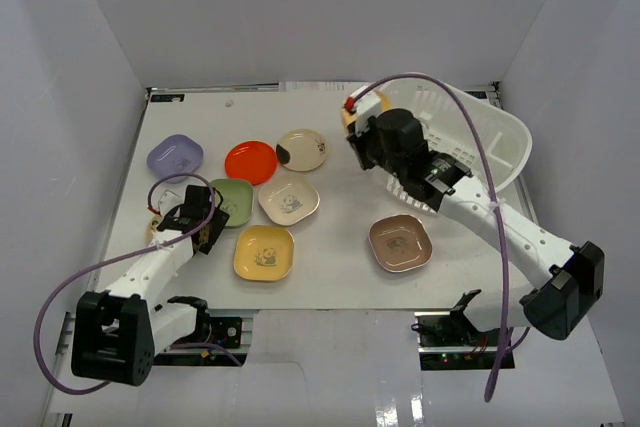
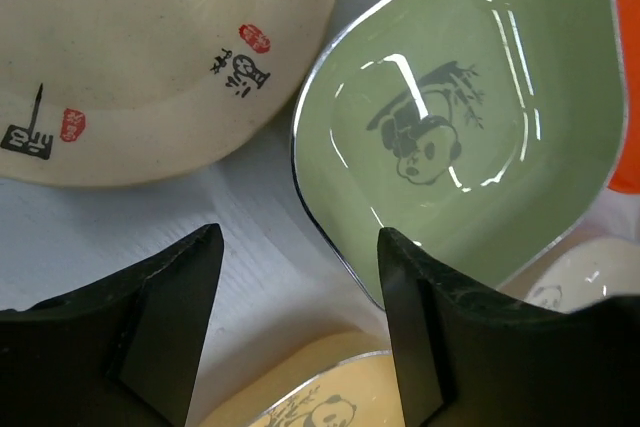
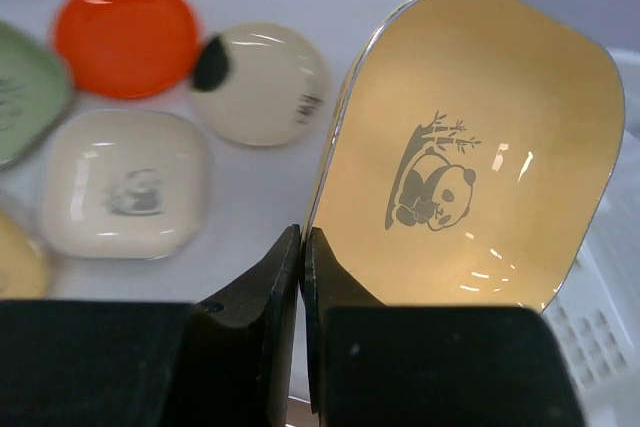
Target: Place the plates into the plastic bin on the countertop
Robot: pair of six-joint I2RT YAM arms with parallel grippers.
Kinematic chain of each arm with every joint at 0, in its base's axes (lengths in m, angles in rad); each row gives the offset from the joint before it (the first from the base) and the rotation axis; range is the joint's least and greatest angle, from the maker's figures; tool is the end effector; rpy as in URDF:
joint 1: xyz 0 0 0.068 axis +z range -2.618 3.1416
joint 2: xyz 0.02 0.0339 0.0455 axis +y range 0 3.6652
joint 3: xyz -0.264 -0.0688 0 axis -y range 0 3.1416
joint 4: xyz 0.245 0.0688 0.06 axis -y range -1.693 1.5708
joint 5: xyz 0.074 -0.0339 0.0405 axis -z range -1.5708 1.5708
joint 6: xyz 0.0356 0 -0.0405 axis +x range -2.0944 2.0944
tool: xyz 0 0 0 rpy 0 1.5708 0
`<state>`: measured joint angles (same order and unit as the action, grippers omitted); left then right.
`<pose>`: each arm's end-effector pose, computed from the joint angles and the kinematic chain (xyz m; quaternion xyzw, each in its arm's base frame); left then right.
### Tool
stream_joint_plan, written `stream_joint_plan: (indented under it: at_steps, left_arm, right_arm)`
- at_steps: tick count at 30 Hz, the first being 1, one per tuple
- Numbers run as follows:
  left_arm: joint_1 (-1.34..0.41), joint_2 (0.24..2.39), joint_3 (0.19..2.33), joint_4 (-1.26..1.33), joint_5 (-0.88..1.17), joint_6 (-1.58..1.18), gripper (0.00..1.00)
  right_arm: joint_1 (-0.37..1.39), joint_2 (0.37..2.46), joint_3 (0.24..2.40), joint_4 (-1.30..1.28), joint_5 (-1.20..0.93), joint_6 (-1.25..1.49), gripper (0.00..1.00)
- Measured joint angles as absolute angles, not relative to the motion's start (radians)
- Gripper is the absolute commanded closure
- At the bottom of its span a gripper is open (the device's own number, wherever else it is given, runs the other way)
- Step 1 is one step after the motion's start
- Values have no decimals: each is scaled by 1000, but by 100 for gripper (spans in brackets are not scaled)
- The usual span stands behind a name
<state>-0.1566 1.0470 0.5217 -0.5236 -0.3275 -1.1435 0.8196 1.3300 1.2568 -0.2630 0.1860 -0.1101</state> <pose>0.1832 -0.0173 0.1778 -0.4886 0.8196 -0.0287 0.2980 0.2155 0.2211 0.3758 -0.3159 0.7499 0.1292 0.5667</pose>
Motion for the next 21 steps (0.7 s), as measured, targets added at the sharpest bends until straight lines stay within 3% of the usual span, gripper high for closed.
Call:
stream_joint_plan:
  at_steps: [6,9,11,21]
  left_arm:
    - [-157,1161,524,-454,-333,-1155,63]
    - [-157,1190,527,-426,-333,-1153,79]
    - [-155,1203,532,-412,-337,-1156,97]
    - [-155,1121,562,-412,-359,-1098,100]
  right_arm:
    - [475,1397,1252,-259,272,-61,92]
    - [392,1480,1251,-260,274,-53,92]
    - [365,1548,1252,-259,260,-50,92]
    - [348,1676,1209,-300,253,22,88]
